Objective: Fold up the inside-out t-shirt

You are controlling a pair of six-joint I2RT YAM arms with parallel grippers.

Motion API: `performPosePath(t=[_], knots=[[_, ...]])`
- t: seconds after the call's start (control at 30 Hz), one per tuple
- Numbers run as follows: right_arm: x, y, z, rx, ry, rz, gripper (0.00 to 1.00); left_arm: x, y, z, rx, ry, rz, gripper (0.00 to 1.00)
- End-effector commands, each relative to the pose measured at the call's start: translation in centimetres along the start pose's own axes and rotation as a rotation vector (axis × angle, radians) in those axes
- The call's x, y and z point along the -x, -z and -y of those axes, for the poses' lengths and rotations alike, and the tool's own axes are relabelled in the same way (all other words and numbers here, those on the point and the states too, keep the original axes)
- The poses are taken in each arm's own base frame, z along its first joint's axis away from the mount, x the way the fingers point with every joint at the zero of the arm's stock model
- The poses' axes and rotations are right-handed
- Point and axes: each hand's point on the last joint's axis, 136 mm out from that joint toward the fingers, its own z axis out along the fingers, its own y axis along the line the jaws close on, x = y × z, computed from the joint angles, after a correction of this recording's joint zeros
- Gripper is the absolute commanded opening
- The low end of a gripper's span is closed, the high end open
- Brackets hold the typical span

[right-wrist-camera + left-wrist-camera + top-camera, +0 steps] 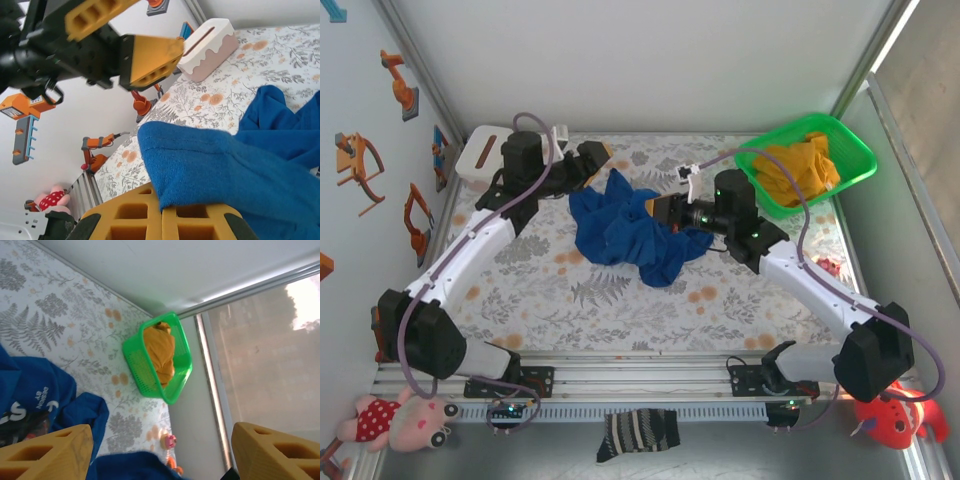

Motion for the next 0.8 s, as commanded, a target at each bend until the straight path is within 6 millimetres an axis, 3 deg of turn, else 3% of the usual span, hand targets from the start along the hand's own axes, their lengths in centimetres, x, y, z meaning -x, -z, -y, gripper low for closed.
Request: performPosePath(t=[0.0,0.23,0.5,0.57,0.63,0.7,0.77], knots=[[1.1,0.3,-1.2,0.055,0.014,0.039,0.0,-2.0,1.0,-2.1,0.078,-0.053,-0.037,0.73],[0.5,0.3,-0.8,0.042,0.0,0.027,0.0,-5.3,-1.3,-4.6,0.127,-0.056,-0.162,0.77],[-0.2,0.8,0.2,-0.007,-0.013,0.026,0.0,-8.8,-4.6,-4.7,0.074,-0.04,-0.271,0.77],[-0.5,1.1,0.9,-0.036,-0.021,0.028,0.0,-9.5,-5.2,-4.3,0.03,-0.025,-0.281,0.64],[-0.8,1.8,1.7,-0.07,-0.033,0.036,0.0,-9.6,-5.5,-3.7,-0.012,-0.014,-0.27,0.25],[-1.4,2.5,2.7,-0.111,-0.051,0.038,0.0,-9.2,-5.4,-3.2,-0.041,-0.015,-0.244,0.0],[-2.6,3.3,3.9,-0.174,-0.082,0.017,0.0,-8.6,-5.0,-2.3,-0.064,-0.038,-0.212,0.0]])
